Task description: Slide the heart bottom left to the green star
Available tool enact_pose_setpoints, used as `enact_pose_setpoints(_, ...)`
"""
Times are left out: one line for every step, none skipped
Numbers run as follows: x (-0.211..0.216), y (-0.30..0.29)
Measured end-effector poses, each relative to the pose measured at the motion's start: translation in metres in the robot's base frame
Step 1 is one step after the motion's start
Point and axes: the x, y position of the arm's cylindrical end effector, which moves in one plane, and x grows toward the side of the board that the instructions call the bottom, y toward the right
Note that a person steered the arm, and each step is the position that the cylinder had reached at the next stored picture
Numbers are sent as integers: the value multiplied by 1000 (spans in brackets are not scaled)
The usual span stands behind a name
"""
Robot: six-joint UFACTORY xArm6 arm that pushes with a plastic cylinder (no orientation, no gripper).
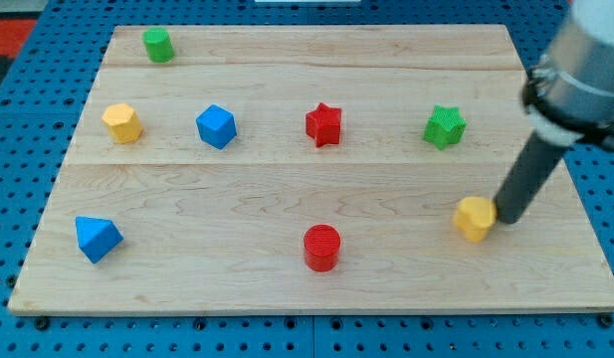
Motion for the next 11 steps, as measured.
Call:
enact_pose_setpoints(13,-31)
enact_pose_setpoints(41,24)
enact_pose_setpoints(66,1)
enact_pose_setpoints(68,-23)
enact_pose_setpoints(67,-24)
enact_pose_setpoints(35,-39)
enact_pose_setpoints(-9,-81)
enact_pose_setpoints(-35,-108)
enact_pose_setpoints(-29,-116)
enact_pose_setpoints(-28,-142)
enact_pose_setpoints(-44,-125)
